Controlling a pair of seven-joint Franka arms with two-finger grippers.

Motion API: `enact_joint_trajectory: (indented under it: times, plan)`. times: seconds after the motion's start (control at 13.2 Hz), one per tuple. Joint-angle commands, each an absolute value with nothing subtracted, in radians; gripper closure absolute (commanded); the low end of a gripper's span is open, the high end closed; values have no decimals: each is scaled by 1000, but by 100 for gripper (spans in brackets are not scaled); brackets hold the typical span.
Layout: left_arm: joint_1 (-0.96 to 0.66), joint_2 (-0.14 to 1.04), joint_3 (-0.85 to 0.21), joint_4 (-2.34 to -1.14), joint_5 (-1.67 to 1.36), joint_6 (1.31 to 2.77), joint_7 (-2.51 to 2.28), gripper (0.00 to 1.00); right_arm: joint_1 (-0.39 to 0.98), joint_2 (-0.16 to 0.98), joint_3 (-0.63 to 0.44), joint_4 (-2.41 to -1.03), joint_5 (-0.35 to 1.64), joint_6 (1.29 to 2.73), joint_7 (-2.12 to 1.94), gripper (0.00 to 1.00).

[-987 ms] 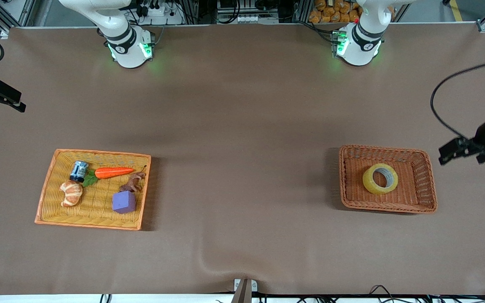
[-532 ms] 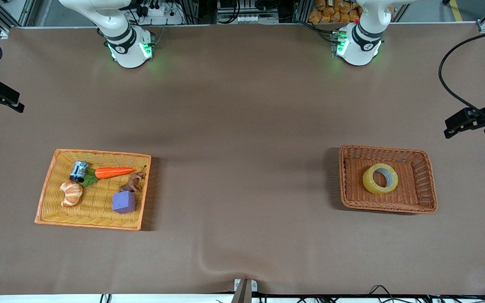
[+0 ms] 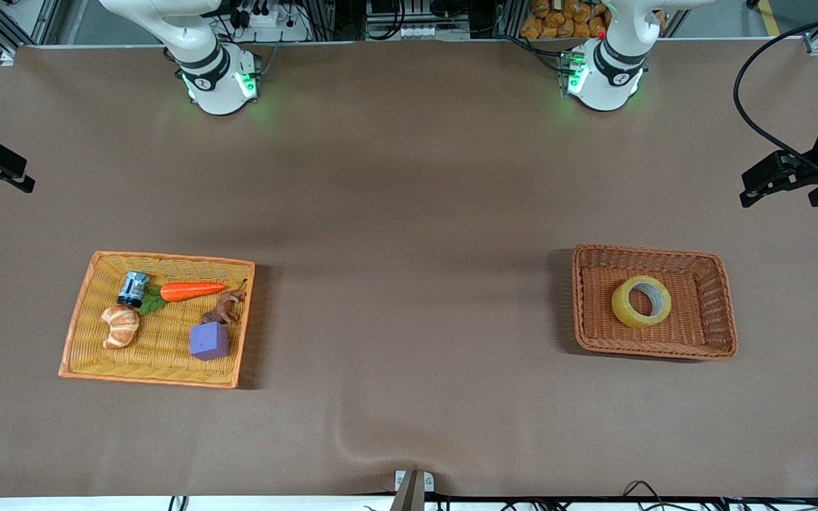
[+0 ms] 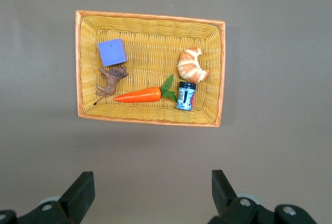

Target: Transfer tape with both arms

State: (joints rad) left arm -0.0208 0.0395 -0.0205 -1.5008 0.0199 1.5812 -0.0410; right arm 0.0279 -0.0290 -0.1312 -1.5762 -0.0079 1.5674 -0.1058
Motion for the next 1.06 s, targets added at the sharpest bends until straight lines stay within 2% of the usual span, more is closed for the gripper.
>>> enact_joint_trajectory:
  times: [0.0, 0.23, 0.99]
  plan:
    - [-3, 14, -54, -1526, -2, 1552, -32, 0, 23, -11, -129, -1545, -18, 1559, -95, 0]
    - [23, 17, -101, -1520, 0, 1540, -51, 0, 21, -9, -129, -1545, -18, 1557, -95, 0]
    - [18, 29, -94, -1497, 9, 1514, -37, 0, -21, 25, -129, -1545, -17, 1566, -129, 0]
